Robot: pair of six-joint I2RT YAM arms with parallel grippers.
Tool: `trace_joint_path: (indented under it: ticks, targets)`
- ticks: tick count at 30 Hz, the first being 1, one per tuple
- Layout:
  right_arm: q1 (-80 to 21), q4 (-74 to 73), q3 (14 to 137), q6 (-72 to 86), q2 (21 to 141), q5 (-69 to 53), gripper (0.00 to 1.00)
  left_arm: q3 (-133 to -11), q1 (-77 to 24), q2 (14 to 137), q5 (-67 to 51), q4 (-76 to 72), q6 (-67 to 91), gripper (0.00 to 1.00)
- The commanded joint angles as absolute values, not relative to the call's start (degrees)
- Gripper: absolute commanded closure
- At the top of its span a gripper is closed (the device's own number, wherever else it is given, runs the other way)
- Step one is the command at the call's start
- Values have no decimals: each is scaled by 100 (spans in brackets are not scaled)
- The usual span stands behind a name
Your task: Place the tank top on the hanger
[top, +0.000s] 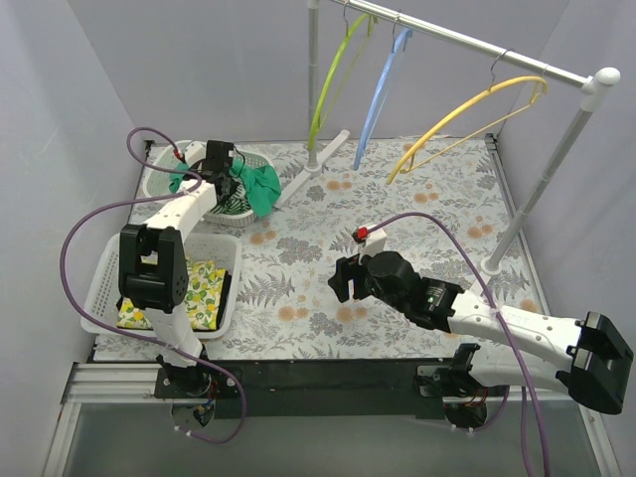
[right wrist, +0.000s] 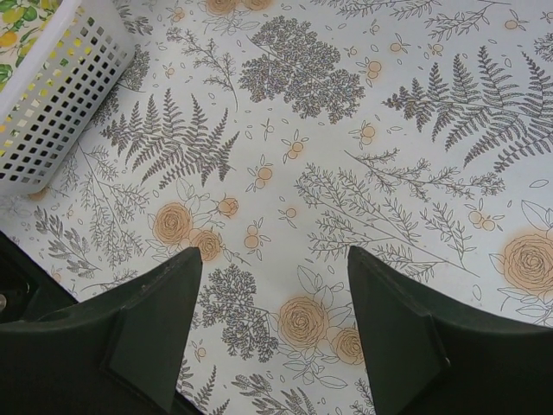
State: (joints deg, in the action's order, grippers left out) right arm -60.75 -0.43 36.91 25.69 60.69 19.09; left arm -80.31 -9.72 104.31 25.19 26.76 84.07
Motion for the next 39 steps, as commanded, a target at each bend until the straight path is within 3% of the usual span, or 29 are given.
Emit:
trace_joint_path:
  ticks: [1, 10, 23, 29, 39]
  targets:
    - [-6038, 9, 3779, 2496, 5819, 1907, 24, -8629, -774, 9906, 2496, 2934, 8323, 100]
    - [-6029, -211, 4165, 2373, 5721, 1951, 24, -10000, -291, 9009, 1978, 3366, 8147, 100]
    - [-6021, -554, 5176, 1995, 6117, 1793, 23, -13199, -141, 9396, 915, 2928, 8138, 100]
    - [-6012, -720, 5651, 1767, 6240, 1828, 23, -13324, -141, 9404, 388, 2101, 8042, 100]
    - [-6012, -1151, 6319, 1328, 5915, 2267, 20, -13043, -149, 8974, -2255, 871, 8279, 100]
